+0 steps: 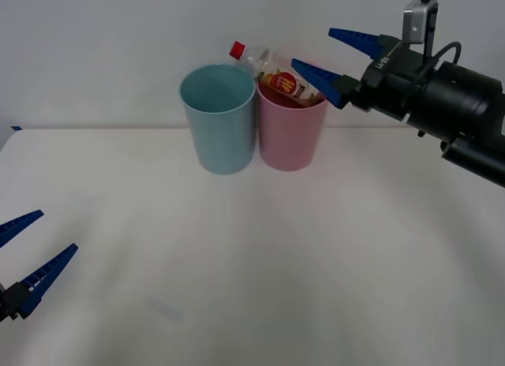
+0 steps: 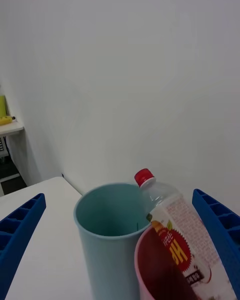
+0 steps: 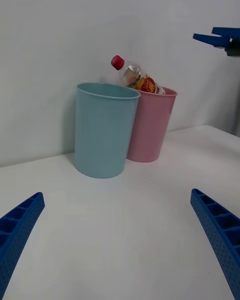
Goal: Grasp the object on the table and drop it into the matching bin: aluminum can to the light blue bin, PET bottle to the pink bin.
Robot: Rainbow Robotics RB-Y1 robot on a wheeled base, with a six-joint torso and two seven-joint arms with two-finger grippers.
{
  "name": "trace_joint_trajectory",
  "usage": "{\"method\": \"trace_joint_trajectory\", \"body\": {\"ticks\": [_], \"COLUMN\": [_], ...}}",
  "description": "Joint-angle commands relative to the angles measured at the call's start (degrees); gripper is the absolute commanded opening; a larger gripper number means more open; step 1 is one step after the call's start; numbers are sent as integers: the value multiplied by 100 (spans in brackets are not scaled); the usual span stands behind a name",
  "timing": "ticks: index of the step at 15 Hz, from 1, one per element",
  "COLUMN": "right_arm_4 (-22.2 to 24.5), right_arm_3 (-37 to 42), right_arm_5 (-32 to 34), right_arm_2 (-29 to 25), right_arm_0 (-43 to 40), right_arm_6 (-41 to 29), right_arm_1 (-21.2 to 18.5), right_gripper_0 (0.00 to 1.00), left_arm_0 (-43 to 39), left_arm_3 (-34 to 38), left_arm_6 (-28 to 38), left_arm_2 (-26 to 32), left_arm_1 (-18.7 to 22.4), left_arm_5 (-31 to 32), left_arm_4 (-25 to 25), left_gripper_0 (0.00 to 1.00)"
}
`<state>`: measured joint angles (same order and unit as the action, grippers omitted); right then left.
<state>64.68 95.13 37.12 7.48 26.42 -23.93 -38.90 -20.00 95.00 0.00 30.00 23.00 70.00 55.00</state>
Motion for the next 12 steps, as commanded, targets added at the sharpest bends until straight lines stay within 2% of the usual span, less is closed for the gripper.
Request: {"method": "trace_joint_trajectory", "body": {"ticks": [1, 6, 12], "right_arm_4": [-105, -571, -571], "right_arm_3": [252, 348, 348], "right_arm_5": [489, 1526, 2835], "right_arm_2": [-352, -880, -1679], "right_arm_0": [-585, -1579, -2791], "right_arm_6": [178, 1241, 1540], "right_arm_1": [-21, -30, -30], "right_gripper_0": [100, 100, 100], "left_arm_0": [0, 0, 0], "left_arm_3": [0, 0, 0], "left_arm_6": [0, 0, 0], "left_arm_2": [0, 0, 0], "left_arm_1": [0, 0, 0], "left_arm_5": [0, 0, 0], "left_arm_4": [0, 0, 0], "left_gripper_0": [100, 100, 100]}}
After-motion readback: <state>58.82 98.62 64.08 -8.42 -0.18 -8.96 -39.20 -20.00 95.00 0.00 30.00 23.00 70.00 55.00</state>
